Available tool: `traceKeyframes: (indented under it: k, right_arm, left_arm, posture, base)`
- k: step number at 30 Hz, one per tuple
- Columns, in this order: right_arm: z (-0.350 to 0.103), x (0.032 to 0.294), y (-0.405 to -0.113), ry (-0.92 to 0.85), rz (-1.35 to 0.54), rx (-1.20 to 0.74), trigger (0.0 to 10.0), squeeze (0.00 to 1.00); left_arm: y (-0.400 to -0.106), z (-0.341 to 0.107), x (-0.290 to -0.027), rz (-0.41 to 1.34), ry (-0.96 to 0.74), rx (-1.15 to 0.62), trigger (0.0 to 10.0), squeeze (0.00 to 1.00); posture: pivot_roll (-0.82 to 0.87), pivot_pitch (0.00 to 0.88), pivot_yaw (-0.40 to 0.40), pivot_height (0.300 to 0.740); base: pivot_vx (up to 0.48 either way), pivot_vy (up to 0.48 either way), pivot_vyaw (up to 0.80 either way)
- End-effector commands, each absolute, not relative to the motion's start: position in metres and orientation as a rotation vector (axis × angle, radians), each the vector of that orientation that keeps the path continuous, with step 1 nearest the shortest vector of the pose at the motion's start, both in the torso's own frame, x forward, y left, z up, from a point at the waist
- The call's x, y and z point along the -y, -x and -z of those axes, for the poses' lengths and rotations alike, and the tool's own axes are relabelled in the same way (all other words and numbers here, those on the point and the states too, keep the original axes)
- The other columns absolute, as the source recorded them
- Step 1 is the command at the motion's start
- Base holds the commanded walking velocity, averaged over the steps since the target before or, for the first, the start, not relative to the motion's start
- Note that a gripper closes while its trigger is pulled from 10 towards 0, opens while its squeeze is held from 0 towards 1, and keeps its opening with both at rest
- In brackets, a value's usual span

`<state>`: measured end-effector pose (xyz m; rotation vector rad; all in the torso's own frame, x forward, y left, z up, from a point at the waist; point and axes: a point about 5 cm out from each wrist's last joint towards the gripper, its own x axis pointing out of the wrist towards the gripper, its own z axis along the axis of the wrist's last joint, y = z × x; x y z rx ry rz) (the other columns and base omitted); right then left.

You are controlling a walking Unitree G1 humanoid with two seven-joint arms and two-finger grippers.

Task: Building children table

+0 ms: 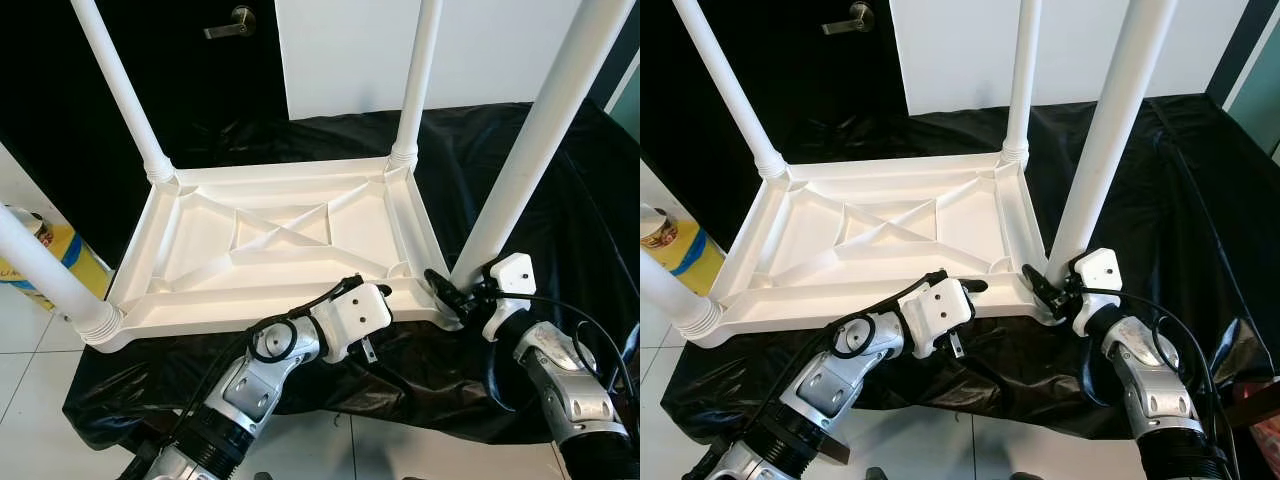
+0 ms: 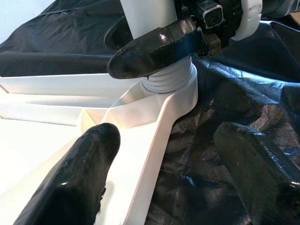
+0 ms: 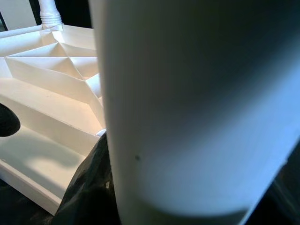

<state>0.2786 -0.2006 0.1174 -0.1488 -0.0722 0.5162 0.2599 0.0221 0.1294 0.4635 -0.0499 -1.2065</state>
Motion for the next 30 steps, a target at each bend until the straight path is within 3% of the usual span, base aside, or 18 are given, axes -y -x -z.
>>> traceKeyframes:
  k: [1,3,9,30]
  right_arm:
    - [-0.112,0.196,-0.277,0.16,-0.545,0.045,0.0,0.0]
    - [-0.109,0.198,-0.276,0.144,-0.517,0.031,10.0,0.0]
    - [-0.105,0.201,-0.275,0.127,-0.447,0.016,10.0,0.0]
    - [-0.081,0.191,-0.265,0.026,0.191,-0.062,10.0,0.0]
  left_arm:
    - [-0.259,-0.128,-0.022,1.205,-0.471,0.049,10.0,0.0]
    - [-0.259,-0.128,-0.022,1.206,-0.471,0.049,10.0,0.0]
    - [-0.258,-0.128,-0.021,1.207,-0.469,0.049,10.0,0.0]
    - [-0.256,-0.127,-0.021,1.213,-0.468,0.044,10.0,0.0]
  posture:
    - [-0.07,0.01,0.015,0.74]
    - [-0.07,0.014,0.014,0.74]
    - [-0.08,0.02,0.013,0.74]
    - [-0.07,0.03,0.01,0.74]
  base:
    - [0.0,0.0,0.0]
    - [0.0,0.0,0.0]
    - [0.0,0.0,0.0]
    - [0.0,0.0,0.0]
